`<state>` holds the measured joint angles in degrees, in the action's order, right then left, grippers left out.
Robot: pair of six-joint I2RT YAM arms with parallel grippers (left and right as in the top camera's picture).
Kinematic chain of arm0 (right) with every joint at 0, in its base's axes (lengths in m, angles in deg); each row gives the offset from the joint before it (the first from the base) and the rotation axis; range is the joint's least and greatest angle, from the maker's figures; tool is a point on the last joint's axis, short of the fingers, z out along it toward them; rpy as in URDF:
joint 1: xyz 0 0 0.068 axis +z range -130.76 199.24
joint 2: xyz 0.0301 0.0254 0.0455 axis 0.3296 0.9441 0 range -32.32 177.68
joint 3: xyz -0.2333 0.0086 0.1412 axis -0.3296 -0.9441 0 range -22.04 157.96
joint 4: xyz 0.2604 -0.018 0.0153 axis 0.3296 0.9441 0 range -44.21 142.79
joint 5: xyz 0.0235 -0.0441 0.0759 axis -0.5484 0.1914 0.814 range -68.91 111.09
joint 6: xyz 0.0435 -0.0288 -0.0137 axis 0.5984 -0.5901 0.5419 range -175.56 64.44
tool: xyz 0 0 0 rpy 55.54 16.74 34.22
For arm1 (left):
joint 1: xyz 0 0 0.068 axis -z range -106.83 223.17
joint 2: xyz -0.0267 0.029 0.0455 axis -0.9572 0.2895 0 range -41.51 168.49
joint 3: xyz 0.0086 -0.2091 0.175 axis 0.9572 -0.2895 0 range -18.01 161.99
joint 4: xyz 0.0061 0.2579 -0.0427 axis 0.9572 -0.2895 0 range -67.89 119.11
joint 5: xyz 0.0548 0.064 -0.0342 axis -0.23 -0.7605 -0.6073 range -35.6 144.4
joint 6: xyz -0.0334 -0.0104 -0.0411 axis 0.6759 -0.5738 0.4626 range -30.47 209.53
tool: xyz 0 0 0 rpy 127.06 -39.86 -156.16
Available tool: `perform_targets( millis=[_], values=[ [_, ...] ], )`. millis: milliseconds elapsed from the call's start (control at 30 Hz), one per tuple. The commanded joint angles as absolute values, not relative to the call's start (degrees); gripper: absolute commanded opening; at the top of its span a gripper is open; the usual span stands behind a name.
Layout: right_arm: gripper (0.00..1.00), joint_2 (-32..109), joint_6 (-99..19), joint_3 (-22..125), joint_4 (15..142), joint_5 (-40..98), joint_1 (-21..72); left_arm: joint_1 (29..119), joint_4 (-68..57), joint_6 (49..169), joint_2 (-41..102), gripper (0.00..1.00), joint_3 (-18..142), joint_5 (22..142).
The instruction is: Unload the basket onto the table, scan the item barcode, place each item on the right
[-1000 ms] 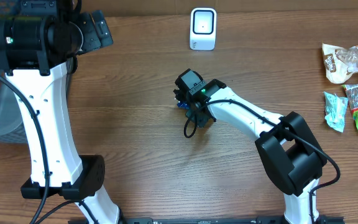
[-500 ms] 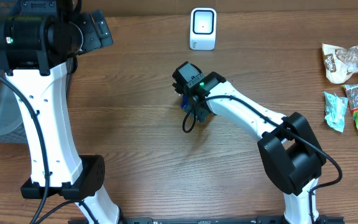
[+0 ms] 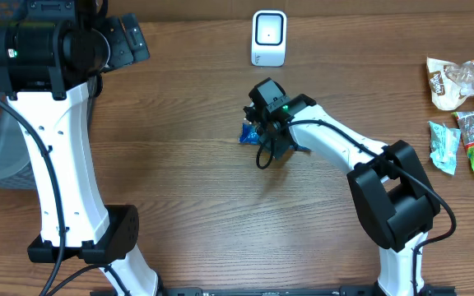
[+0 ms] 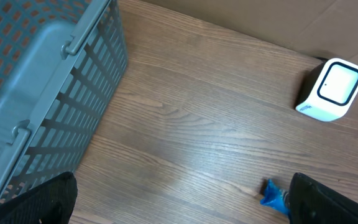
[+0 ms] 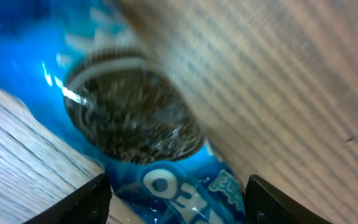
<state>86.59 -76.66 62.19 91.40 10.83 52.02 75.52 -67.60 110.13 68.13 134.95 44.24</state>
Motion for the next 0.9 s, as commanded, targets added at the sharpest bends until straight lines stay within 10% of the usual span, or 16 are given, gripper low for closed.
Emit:
perform_targets(
  millis=[0, 333, 867],
  values=[
    [0.69, 86.8, -76.6, 60.5, 91.0, 12.5, 51.7, 75.4, -67.7, 109.7, 67.9, 1.0, 135.0, 43.5],
    [0.39, 86.7, -68.7, 61.9, 93.3, 14.8, 51.7, 75.4, -67.7, 109.7, 67.9, 1.0, 135.0, 43.5],
    [0.44, 88.2, -67.3, 75.7, 112.8, 66.7, 36.9, 75.4, -67.7, 109.7, 67.9, 1.0, 135.0, 43.5]
  ],
)
